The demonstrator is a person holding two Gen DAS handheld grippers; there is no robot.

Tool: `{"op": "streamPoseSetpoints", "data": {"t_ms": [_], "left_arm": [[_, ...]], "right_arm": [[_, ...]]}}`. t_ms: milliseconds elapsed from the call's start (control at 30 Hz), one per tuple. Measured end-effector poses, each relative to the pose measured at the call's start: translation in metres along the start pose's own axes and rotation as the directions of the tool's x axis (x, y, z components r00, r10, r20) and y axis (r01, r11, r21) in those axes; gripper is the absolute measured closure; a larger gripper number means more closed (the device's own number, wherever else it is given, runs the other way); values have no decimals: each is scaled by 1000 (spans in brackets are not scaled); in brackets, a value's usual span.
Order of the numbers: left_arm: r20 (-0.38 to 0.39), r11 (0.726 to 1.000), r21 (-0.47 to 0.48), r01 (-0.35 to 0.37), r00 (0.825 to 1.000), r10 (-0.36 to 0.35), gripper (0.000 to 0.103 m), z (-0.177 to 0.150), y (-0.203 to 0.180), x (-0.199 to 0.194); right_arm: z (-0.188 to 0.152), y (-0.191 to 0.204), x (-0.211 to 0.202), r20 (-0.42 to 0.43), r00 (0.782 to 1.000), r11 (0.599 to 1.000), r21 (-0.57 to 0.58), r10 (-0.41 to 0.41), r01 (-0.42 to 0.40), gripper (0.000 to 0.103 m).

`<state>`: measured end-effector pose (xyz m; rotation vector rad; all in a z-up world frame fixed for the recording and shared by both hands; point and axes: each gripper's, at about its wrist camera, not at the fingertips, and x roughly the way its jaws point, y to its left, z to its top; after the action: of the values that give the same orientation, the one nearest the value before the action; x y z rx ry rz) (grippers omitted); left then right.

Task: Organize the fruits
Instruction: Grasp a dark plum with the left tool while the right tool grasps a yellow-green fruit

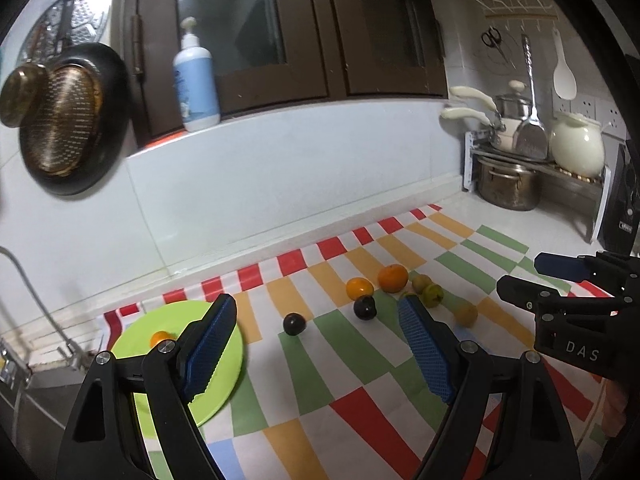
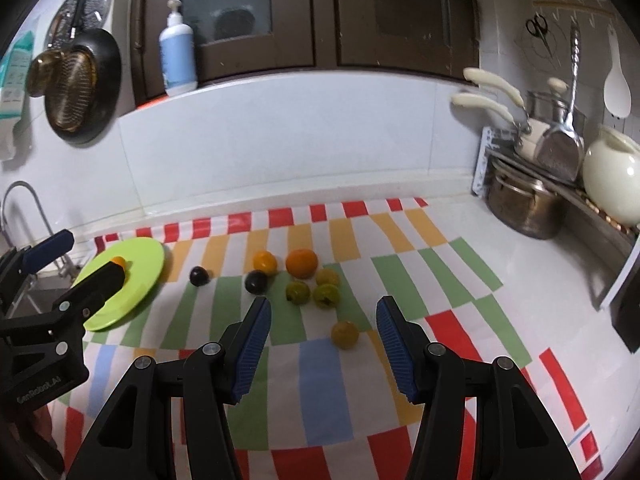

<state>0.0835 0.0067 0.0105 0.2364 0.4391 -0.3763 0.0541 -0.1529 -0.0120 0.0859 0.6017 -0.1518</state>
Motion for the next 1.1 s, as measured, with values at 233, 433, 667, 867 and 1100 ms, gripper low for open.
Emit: {"op": "streamPoseSetpoints", "data": {"t_ms": [233, 433, 667, 867, 1100], "left_arm": [[-49, 998, 30, 60, 997, -58, 30, -3, -2, 35], [-95, 994, 42, 101, 991, -97, 38, -5, -4, 68], [-155, 989, 31, 143, 978, -137, 47, -8, -7, 101], [-206, 983, 36, 180, 964, -169, 55, -12, -18, 129], [-256, 979, 70, 192, 952, -169, 63, -13, -27, 156]], "right_arm": [[-7, -5, 21, -47, 998, 998, 39, -38, 40, 47], [-11, -11, 44, -97, 993, 993, 93, -64, 73, 47], [-13, -10, 66, -137, 989, 992, 104, -63, 77, 52], [-19, -13, 85, -180, 982, 989, 131, -47, 72, 57], [-25, -17, 104, -230, 973, 986, 153, -34, 71, 66]]}}
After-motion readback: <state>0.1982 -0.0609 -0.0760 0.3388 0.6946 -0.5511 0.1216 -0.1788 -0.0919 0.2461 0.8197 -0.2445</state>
